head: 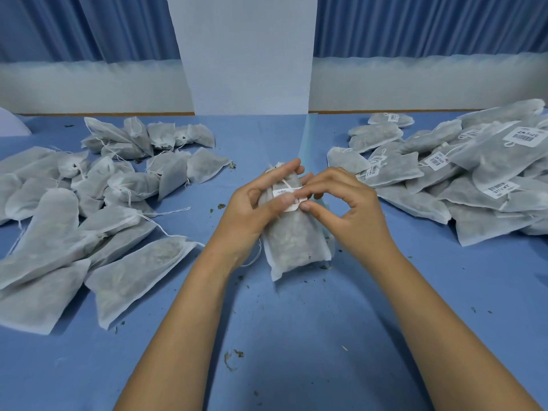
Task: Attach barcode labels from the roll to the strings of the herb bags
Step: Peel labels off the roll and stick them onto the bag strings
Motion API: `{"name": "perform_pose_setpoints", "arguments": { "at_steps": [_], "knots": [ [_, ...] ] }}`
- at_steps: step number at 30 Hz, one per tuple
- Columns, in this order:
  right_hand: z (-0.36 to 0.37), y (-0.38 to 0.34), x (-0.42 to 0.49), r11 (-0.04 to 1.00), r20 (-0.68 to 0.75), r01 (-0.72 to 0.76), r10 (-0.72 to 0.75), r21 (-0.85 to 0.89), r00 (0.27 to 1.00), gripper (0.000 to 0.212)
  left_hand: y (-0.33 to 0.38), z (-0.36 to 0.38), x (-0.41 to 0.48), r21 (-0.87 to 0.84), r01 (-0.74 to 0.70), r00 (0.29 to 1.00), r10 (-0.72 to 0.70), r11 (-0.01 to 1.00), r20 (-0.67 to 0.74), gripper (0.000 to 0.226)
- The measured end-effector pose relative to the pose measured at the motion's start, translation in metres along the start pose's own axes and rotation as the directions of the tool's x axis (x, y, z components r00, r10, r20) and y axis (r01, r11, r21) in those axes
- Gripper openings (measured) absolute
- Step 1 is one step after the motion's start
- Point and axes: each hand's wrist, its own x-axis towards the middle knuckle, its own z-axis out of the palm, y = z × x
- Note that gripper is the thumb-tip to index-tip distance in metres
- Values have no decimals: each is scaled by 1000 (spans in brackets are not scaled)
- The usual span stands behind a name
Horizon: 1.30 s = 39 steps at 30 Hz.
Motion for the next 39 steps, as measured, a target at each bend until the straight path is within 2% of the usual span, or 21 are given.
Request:
{"name": "perform_pose_setpoints", "arguments": {
  "at_steps": [2,5,9,11,15,18,20,22,25,28,32,37,39],
  "knots": [
    [-1,-1,0,999,68,-30,29,21,997,17,-3,0,1,-4,4,999,-4,1000,-43,43],
    [-5,0,0,992,164,-103,90,72,982,26,-5,-2,2,10,-19,998,20,1000,-57,47],
    [1,-4,2,876,80,-333,326,350,942,18,-4,-6,1,114,-82,995,88,990,-46,53],
    [9,-4,2,830,76,-402,406,388,911,20,-2,-5,0,128,-99,995,101,987,-9,54],
    [12,-1,0,752,108,-466,475,466,873,21,-2,-3,-2,143,-120,992,115,982,47,55],
    [10,1,0,745,75,-460,488,483,869,19,-1,1,-1,78,-156,987,151,985,63,66],
    [12,2,0,719,22,-462,529,520,848,20,-3,4,1,88,-130,991,133,988,-33,70],
    [14,2,1,691,-26,-453,563,564,826,20,-4,5,4,162,-44,977,76,986,-199,62],
    [15,2,2,748,-1,-452,518,485,855,19,-7,3,6,161,6,931,53,987,-360,48],
    [18,2,0,819,46,-466,480,333,876,19,-8,3,6,158,-49,901,112,986,-419,45],
    [21,2,-2,892,8,-401,409,209,913,17,-11,4,6,171,-68,869,142,983,-475,40],
    [22,-1,10,898,-12,-404,412,178,911,18,-5,1,10,261,-84,849,206,962,-486,33],
    [24,-2,17,883,-44,-401,423,243,905,15,-1,-1,19,310,-47,858,197,949,-475,26]
  ]
}}
